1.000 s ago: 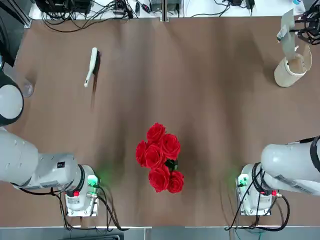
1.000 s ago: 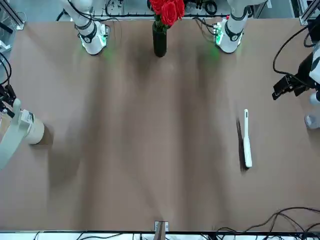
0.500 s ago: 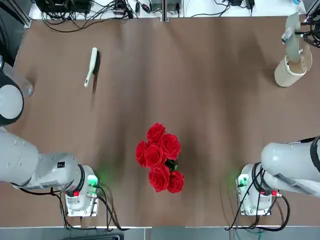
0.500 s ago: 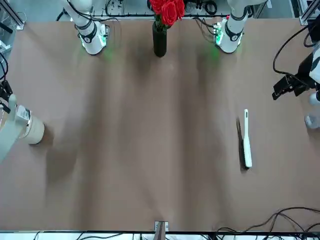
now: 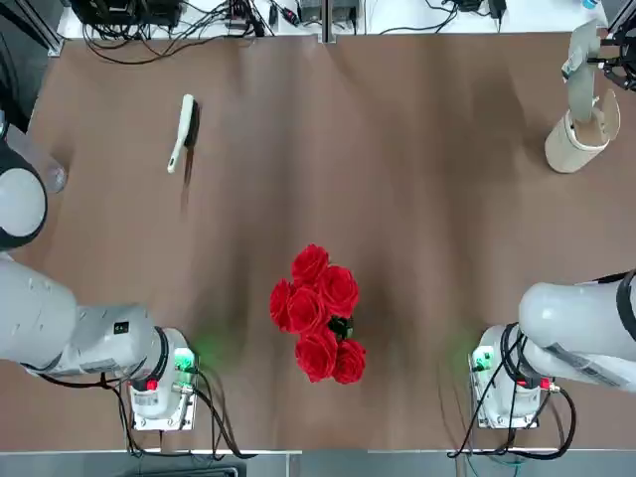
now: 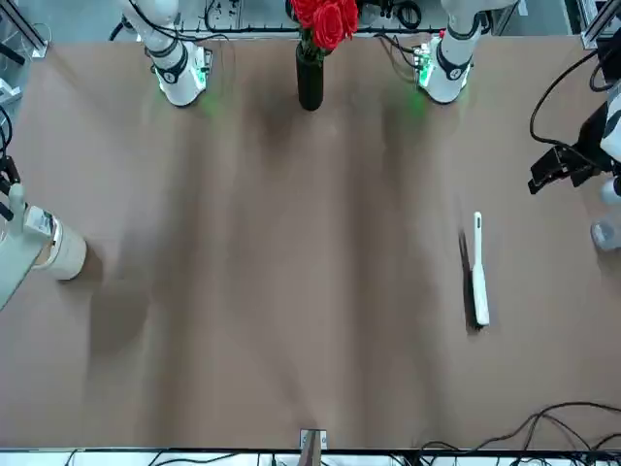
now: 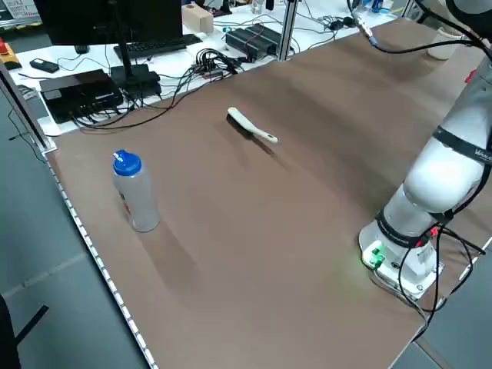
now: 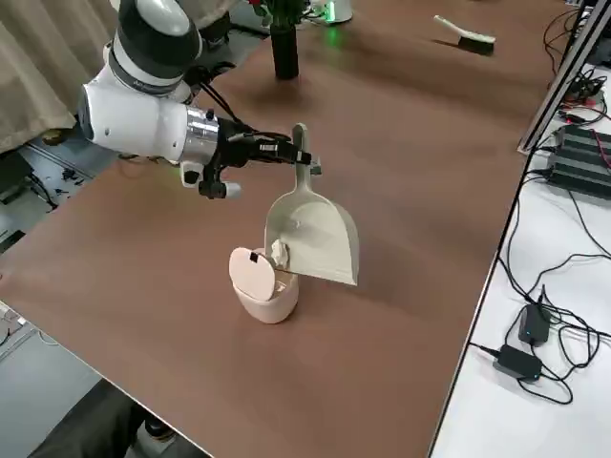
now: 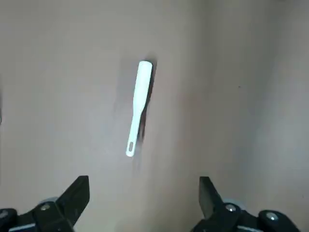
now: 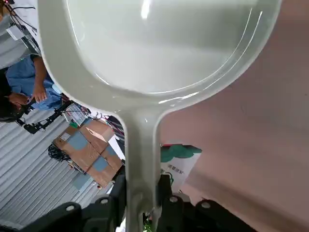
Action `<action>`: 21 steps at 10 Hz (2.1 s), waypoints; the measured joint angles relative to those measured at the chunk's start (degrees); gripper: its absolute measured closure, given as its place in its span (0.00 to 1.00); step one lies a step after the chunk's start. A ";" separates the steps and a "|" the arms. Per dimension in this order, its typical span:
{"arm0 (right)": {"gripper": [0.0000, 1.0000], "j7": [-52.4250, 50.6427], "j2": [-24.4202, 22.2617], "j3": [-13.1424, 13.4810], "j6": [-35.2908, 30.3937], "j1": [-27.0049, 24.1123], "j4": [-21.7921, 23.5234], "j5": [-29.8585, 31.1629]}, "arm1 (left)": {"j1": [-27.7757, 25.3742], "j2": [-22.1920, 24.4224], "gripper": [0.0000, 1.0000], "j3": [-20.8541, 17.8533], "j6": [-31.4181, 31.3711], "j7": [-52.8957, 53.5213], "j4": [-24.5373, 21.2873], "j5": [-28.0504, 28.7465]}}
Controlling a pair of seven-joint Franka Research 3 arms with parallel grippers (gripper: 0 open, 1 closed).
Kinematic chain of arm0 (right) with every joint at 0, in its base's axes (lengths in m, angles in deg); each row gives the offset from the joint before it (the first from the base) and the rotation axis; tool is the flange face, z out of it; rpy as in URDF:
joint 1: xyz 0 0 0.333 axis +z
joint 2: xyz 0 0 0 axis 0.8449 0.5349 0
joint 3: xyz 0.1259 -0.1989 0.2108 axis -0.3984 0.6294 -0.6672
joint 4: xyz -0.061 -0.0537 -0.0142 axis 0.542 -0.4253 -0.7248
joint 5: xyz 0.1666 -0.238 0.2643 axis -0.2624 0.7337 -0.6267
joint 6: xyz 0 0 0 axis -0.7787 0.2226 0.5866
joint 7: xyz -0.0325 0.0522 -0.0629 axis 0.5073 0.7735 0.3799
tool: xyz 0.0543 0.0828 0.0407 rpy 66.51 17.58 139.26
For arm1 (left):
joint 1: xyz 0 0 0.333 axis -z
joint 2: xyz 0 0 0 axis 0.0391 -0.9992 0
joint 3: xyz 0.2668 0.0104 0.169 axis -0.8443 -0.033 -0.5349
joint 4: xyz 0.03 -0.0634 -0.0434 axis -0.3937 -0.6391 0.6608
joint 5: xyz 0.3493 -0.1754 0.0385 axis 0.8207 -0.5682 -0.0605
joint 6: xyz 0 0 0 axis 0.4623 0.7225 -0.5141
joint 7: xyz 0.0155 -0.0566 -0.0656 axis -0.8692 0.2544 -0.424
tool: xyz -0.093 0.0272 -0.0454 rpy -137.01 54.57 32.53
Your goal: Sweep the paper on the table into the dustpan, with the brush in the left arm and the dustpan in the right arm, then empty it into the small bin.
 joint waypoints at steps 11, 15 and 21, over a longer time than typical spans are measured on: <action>0.67 6.41 0.25 0.04 -2.14 -1.64 -0.56 -0.47 | 0.00 0.00 0.00 0.00 0.00 0.00 0.01 0.00; 0.67 6.73 -0.09 -8.48 -2.28 -1.49 -10.17 20.03 | 0.01 0.00 0.00 0.04 0.00 0.00 0.04 0.00; 0.67 11.27 0.08 -20.56 2.56 11.57 -15.13 44.26 | 0.03 0.00 0.00 0.06 0.00 0.00 0.11 0.00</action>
